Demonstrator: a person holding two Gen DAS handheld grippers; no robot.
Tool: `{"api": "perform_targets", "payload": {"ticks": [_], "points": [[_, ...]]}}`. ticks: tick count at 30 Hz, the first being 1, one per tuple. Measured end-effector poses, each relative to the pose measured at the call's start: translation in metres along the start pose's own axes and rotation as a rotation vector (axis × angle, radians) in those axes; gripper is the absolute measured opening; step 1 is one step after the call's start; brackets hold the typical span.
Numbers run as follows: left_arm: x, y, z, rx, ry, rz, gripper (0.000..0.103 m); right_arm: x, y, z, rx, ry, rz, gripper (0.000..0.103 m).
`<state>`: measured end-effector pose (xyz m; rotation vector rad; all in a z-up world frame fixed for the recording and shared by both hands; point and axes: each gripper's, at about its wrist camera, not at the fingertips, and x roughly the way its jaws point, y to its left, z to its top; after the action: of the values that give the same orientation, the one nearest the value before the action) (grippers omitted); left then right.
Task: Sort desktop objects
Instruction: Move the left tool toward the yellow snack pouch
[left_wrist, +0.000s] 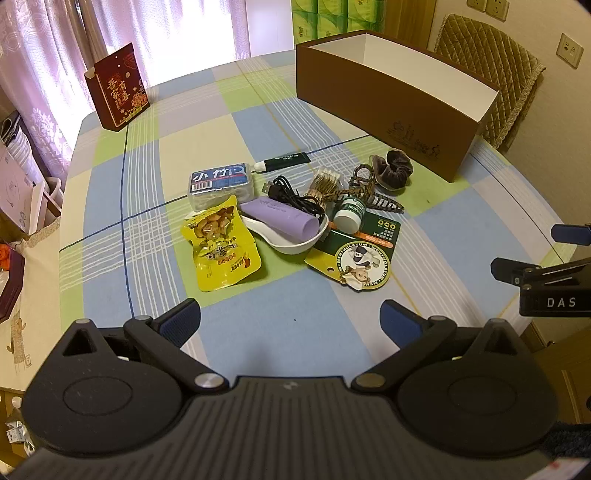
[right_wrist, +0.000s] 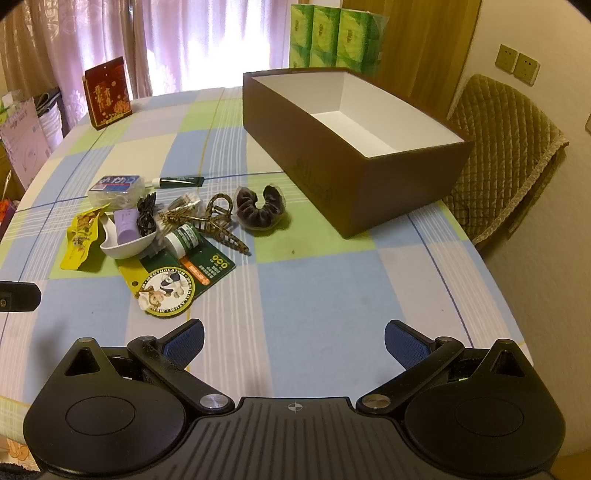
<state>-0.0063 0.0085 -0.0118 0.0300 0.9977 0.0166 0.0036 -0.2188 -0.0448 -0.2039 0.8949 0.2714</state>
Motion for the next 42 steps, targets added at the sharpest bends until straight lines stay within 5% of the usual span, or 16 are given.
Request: {"api": "perform_targets", "payload": {"ticks": [30, 42], "points": [[0.023, 0.022, -0.004, -0.052, 0.077, 0.006, 0.102, 0.023, -0.003, 0.009, 0.015, 0.035, 0.092, 0.101], [0.039, 0.036, 0.003, -0.123, 0.048, 0.027, 0.102, 0.048, -0.016, 0.026, 0.060, 0.009, 0.151, 0.101]]}}
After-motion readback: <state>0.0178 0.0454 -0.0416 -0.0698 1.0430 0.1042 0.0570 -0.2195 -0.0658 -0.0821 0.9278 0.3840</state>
